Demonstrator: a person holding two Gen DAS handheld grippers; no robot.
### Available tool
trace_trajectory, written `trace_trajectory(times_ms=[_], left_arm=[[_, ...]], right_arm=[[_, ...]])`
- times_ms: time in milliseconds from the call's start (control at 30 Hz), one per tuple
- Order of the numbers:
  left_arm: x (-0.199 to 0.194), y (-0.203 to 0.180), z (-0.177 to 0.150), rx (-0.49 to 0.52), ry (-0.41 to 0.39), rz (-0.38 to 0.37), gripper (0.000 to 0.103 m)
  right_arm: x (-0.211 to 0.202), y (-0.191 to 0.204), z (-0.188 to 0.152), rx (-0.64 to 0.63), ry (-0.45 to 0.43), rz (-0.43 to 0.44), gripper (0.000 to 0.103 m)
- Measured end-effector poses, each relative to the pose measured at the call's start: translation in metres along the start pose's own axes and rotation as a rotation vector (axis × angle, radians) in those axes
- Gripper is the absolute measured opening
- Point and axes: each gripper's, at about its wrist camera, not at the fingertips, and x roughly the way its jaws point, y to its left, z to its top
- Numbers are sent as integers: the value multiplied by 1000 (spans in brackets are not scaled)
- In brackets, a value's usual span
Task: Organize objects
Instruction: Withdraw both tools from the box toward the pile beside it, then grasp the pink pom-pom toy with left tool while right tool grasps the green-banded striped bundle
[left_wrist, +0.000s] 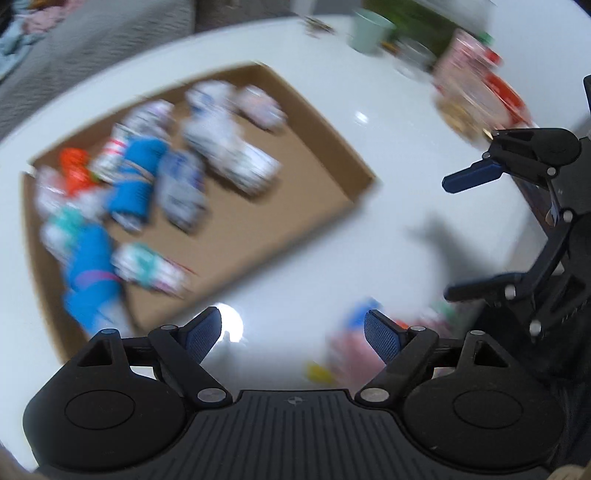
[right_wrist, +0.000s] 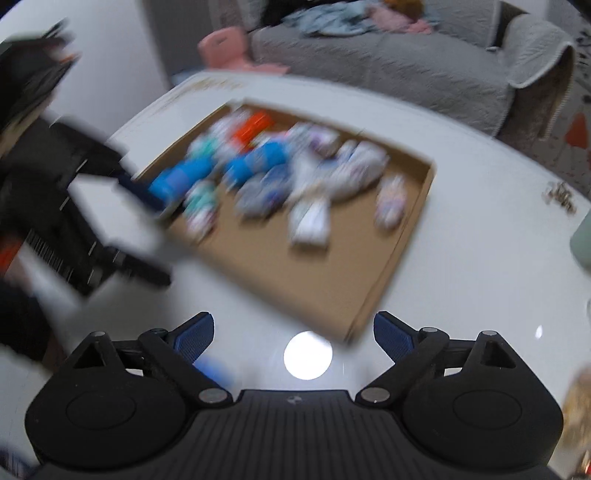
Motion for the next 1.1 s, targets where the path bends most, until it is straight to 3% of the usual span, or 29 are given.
trace_trajectory(times_ms=[133,233,433,567,800,1100], left_arm=[[18,-36,-17,82,52,-11,88],[30,-48,-21,109,66,22,88],[54,-40,-23,114,103,81,88],[58,-23,-22,36,77,95,90],[46,-2,-19,-38,39,111,90],[56,-18,-15,6,40,90,89]], right_arm=[[-1,29,-39,-173,180,16,92],[10,30,-48,-180,238,5,86],[37,25,-50,-146,276,4,80],[54,24,-47,-148,298,12,58],[73,14,-41,-92,295,19,40],[84,8,-34,-56,295,12,34]])
